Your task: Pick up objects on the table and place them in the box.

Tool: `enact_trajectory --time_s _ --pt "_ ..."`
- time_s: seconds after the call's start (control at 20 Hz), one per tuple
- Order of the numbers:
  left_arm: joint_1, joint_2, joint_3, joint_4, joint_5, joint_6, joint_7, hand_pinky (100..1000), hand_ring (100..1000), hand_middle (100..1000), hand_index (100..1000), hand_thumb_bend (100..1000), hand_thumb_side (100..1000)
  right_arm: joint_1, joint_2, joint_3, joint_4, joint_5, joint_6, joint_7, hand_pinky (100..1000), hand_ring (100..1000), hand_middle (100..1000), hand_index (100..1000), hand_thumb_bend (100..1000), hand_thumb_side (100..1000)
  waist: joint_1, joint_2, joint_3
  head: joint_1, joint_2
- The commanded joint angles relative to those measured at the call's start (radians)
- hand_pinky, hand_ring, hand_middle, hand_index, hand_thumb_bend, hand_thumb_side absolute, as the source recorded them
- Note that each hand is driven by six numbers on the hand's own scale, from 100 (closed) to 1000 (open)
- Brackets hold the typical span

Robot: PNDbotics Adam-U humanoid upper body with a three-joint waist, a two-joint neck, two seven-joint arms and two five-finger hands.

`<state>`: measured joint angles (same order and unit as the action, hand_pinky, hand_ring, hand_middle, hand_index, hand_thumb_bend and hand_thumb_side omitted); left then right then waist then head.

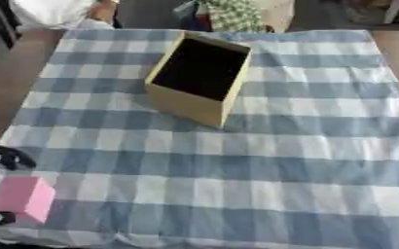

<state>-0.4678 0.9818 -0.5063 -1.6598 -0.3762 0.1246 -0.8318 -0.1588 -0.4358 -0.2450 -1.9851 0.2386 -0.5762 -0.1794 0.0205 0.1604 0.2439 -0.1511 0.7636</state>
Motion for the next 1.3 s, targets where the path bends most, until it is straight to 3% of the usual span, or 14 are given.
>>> enact_trajectory --time_s 0.05,0.2,0.35,0.6,0.8,1.3 --pt "-0.019 0.014 0.004 0.003 -0.003 -0.004 -0.010 832 918 931 944 467 270 -0.012 -0.010 -0.005 -0.015 -0.006 0.000 0.005 783 613 598 782 100 787 0.002 -0.009 -0.001 0.004 0.006" --pt "-0.020 0.011 0.001 0.004 -0.005 -0.011 -0.009 754 866 869 917 431 260 -0.012 -0.009 -0.006 -0.015 -0.005 0.001 0.005 783 613 598 782 100 787 0.001 -0.008 -0.001 0.005 0.006" --pt "-0.022 0.008 0.000 0.005 0.000 -0.016 0.013 607 736 741 873 389 250 -0.013 -0.006 -0.007 -0.015 -0.004 0.003 0.005 783 614 598 782 100 787 0.002 -0.008 -0.001 0.006 0.006" --pt "-0.024 0.001 -0.008 0.012 0.011 -0.008 0.055 470 598 646 810 285 256 -0.014 -0.005 -0.007 -0.015 -0.004 0.005 0.005 783 614 597 782 100 787 0.002 -0.008 -0.003 0.008 0.006" --pt "-0.023 0.000 -0.010 0.013 0.026 0.006 0.060 415 551 607 777 205 271 -0.014 -0.004 -0.008 -0.015 -0.003 0.007 0.006 783 614 597 782 100 787 0.002 -0.008 -0.003 0.009 0.006" --pt "-0.020 0.015 0.018 -0.028 0.025 0.035 0.078 371 495 512 694 184 266 -0.014 -0.004 -0.009 -0.015 -0.005 0.007 0.008 784 615 598 783 100 786 0.005 -0.011 -0.004 0.010 0.006"
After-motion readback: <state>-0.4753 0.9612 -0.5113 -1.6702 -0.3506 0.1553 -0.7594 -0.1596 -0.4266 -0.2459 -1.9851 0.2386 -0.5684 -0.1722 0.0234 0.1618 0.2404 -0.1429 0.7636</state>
